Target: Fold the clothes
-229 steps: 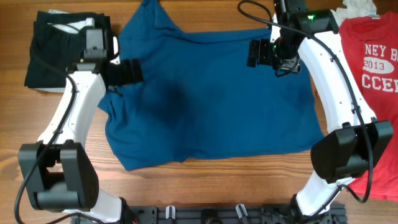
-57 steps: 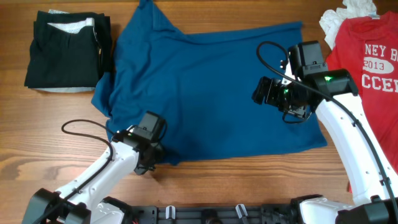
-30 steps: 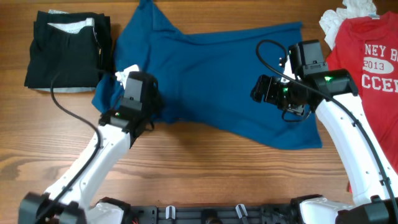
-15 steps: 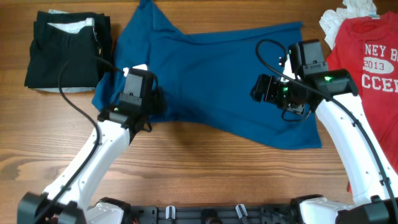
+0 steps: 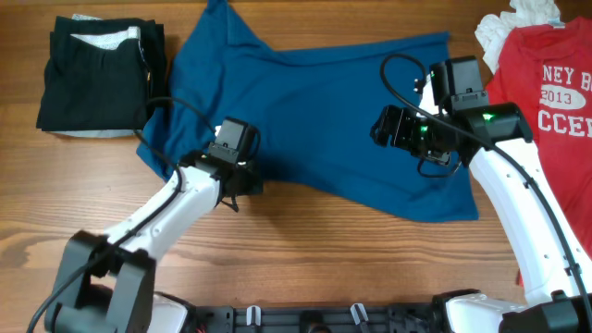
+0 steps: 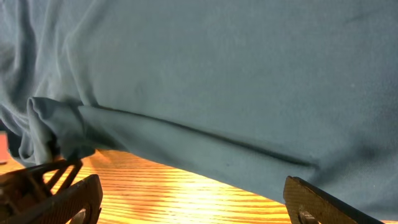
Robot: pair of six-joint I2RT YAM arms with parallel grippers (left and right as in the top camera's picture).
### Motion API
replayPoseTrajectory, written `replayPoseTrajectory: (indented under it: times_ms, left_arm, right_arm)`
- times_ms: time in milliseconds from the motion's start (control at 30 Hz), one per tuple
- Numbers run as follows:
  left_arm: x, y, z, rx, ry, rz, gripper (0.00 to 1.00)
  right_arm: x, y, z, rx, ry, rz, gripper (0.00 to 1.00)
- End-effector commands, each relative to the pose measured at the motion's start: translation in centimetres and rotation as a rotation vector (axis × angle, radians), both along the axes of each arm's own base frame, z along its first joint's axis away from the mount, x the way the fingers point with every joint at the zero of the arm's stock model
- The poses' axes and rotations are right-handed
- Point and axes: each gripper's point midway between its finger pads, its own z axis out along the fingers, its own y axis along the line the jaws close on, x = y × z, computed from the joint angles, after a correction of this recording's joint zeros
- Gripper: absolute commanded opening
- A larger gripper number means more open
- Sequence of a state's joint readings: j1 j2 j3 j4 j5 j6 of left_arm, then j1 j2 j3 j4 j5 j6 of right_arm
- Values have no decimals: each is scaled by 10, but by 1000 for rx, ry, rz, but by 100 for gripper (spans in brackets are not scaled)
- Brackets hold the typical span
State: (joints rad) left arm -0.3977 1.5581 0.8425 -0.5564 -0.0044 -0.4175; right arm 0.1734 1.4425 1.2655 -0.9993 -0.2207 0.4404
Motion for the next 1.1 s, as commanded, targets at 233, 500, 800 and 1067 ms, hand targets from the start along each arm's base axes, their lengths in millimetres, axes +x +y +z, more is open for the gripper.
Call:
replayPoseTrajectory:
  times_ms: [233, 500, 800, 1067]
  left_arm:
    - [18, -10, -27, -19, -20, 2, 45]
    - [28, 4, 1, 52, -57, 34, 4]
    - [-25, -1, 81, -34, 124, -6, 4]
    - [-83, -15, 79, -60, 346, -69, 4]
  right_arm:
    - [1, 3, 3, 11, -21, 25, 94]
    - [2, 3, 4, 12, -25, 25, 94]
    - [3, 3, 4, 12, -28, 25, 94]
    - [-3, 2, 2, 2, -7, 42, 94]
